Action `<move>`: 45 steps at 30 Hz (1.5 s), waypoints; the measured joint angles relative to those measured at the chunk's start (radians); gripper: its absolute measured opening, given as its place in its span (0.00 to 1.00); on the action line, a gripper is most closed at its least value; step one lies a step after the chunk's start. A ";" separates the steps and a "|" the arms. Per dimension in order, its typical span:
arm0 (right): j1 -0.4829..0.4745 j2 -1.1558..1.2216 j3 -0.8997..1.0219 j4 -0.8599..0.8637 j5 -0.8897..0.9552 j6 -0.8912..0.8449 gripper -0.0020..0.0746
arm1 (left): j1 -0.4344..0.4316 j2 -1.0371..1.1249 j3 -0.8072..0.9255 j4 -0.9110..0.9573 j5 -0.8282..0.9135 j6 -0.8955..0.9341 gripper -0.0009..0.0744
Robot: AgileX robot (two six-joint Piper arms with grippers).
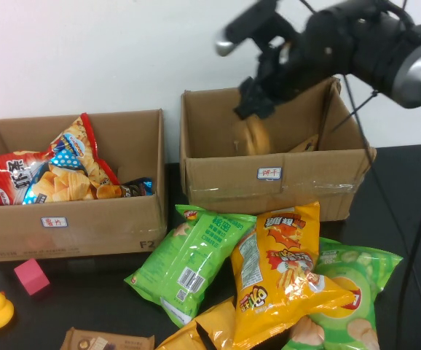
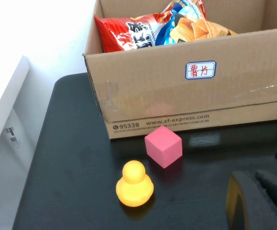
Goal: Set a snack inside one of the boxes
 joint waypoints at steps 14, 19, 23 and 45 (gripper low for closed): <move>-0.096 -0.153 0.002 0.184 0.198 -0.067 0.07 | 0.000 0.000 0.000 0.000 0.000 -0.002 0.01; -0.089 -0.308 0.048 0.200 0.234 -0.076 0.03 | 0.000 0.000 0.000 0.000 0.000 -0.002 0.01; -0.053 -0.460 0.206 0.205 0.176 -0.085 0.03 | 0.000 0.000 0.000 0.000 0.000 -0.004 0.01; -0.032 -1.373 1.282 0.099 -0.343 -0.074 0.03 | 0.000 0.000 0.000 0.000 0.000 -0.013 0.01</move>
